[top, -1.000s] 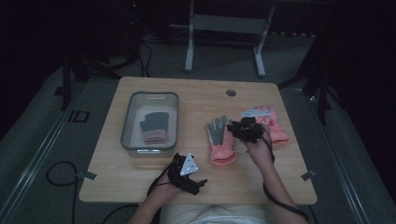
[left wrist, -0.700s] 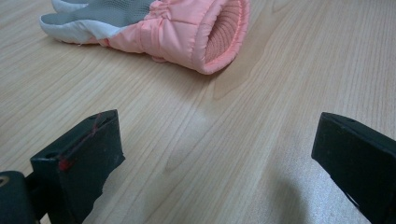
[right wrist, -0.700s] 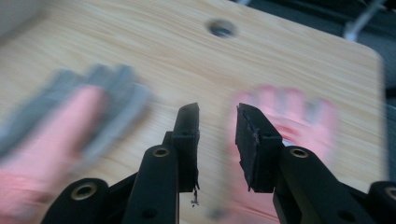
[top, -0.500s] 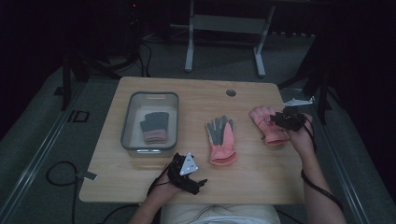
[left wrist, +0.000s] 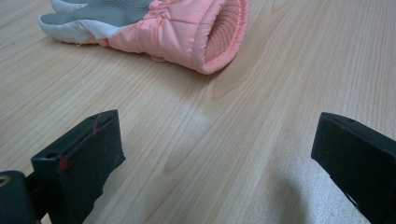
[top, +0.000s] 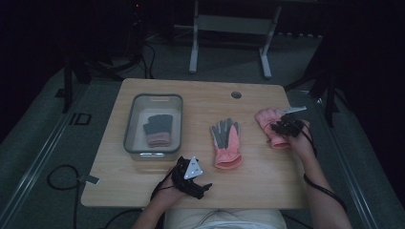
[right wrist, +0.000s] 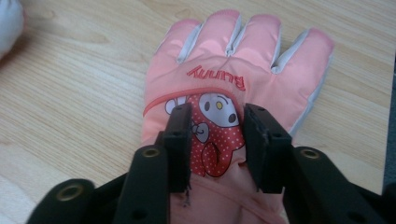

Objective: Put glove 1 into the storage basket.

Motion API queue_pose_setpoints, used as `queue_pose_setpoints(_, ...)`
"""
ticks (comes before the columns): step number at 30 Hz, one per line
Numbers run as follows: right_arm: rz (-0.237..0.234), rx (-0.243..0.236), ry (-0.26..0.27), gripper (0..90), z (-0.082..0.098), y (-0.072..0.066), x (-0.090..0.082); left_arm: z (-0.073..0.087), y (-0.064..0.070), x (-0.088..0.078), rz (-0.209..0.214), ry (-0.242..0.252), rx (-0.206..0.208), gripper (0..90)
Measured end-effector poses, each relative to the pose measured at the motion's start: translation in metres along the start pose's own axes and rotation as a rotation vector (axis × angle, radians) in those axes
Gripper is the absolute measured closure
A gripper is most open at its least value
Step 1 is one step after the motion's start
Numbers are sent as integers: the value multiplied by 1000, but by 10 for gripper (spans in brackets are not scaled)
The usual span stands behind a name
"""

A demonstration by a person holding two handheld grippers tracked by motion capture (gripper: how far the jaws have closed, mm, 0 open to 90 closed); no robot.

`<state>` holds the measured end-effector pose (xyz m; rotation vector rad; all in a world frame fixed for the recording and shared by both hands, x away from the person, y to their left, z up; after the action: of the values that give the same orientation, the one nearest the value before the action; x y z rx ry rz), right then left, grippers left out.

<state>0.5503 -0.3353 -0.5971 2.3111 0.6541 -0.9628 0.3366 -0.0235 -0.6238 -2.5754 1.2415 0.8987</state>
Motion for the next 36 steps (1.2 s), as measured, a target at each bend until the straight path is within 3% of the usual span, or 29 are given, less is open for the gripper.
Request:
queue_pose_setpoints(4,29,10,-17,784,1,-2,2,0,0,0,-2,-1,-2,18)
queue_pose_setpoints(8,46,51,-40,859,-2,0,-2,0,-1,0,-3,0,-4,18)
queue_pose_setpoints(11,64,81,-37,869,-10,1,-14,-1,-2,0,-4,4,-10,18)
queue_pose_setpoints(15,97,120,9,870,-25,-3,-40,0,-1,0,-6,-1,1,18)
queue_pose_setpoints(22,109,198,58,870,-37,-25,-82,0,-1,0,-7,4,-3,18)
queue_pose_setpoints(24,110,209,61,870,-37,-27,-85,0,-1,0,-8,3,3,18)
queue_pose_setpoints(27,126,268,78,869,-34,-42,-105,0,-1,0,-9,2,7,17)
queue_pose_setpoints(32,141,294,81,869,-29,-57,-117,-1,-2,-1,-6,15,-14,17)
queue_pose_setpoints(36,143,297,72,868,-20,-69,-117,0,-1,-1,-14,11,-1,17)
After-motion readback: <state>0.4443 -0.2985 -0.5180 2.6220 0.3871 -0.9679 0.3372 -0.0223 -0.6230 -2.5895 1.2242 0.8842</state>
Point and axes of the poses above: each handheld gripper's, and its own axes: x roughly forward along the jaws, z roughly out of its underside, y roughly to its right, the point moved 10 cm from there along x, roughly forward along the jaws, and after that the axes turned 15 degrees about -x, right-handed, at the moved point
